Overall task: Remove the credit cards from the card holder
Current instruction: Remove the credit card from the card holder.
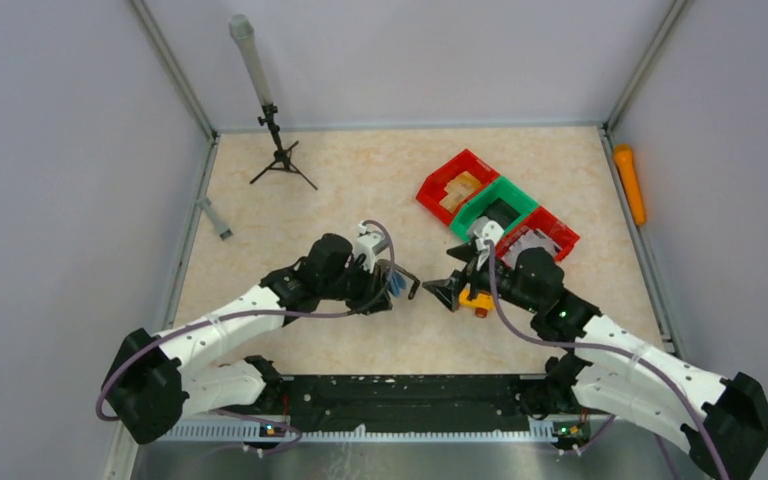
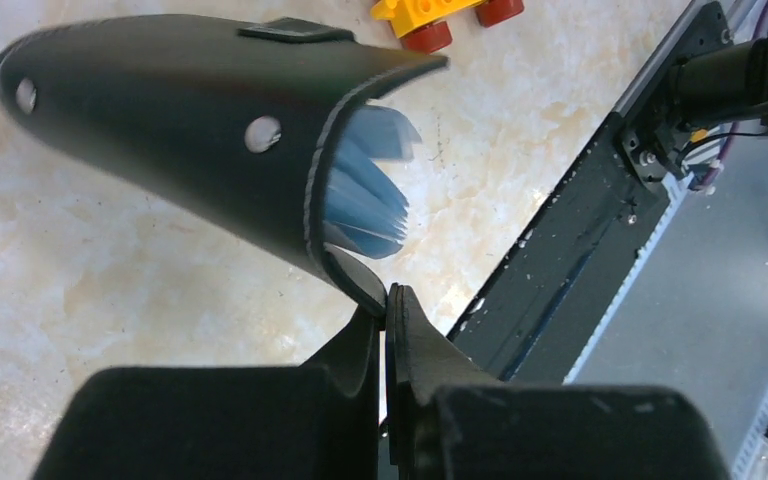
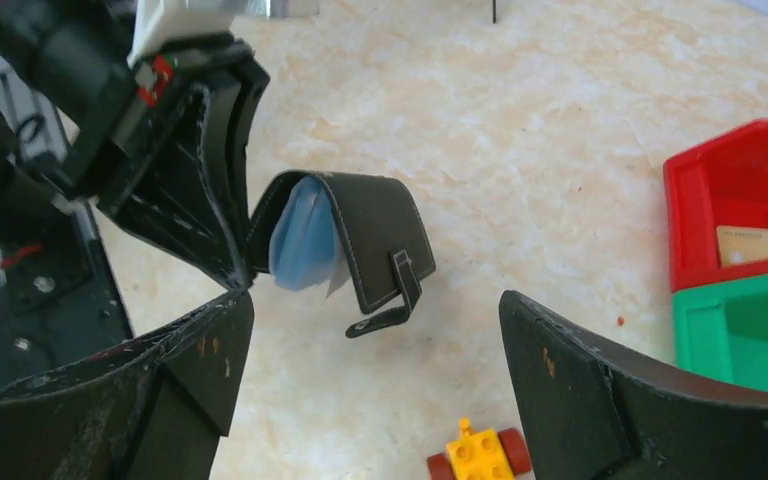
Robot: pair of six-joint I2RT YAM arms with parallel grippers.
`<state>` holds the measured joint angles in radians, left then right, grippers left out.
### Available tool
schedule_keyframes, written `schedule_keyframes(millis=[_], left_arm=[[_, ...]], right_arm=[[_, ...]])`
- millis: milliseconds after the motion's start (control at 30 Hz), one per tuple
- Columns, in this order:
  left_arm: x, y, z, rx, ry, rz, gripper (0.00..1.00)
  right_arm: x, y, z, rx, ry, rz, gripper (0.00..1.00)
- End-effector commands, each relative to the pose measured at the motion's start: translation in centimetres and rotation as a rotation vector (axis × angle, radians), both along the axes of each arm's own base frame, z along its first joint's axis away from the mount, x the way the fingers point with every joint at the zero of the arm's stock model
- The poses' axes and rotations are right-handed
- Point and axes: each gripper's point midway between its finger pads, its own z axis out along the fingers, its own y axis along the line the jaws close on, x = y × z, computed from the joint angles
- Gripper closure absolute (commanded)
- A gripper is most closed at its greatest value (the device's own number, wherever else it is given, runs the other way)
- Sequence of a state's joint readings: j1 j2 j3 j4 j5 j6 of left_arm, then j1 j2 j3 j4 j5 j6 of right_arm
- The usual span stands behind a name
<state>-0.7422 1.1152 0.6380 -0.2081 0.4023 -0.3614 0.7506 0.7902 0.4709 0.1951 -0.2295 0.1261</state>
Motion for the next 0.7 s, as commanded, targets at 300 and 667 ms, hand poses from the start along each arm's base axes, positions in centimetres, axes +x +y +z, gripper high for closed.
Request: schedule_keyframes(millis=[300,667], left_arm=[[-1.3,-0.1,3.8,-0.016,0.058,-0.032,1.00],[-2.3,-0.2,1.4,0.004,0.112,-0.086,1.00]], right_arm=[[-0.2,3.8,-1.0,-0.159,-0.446,0.153,0.13],[-0.1,4.8,-3.3,-0.170,-0.436,0.192,0.17]])
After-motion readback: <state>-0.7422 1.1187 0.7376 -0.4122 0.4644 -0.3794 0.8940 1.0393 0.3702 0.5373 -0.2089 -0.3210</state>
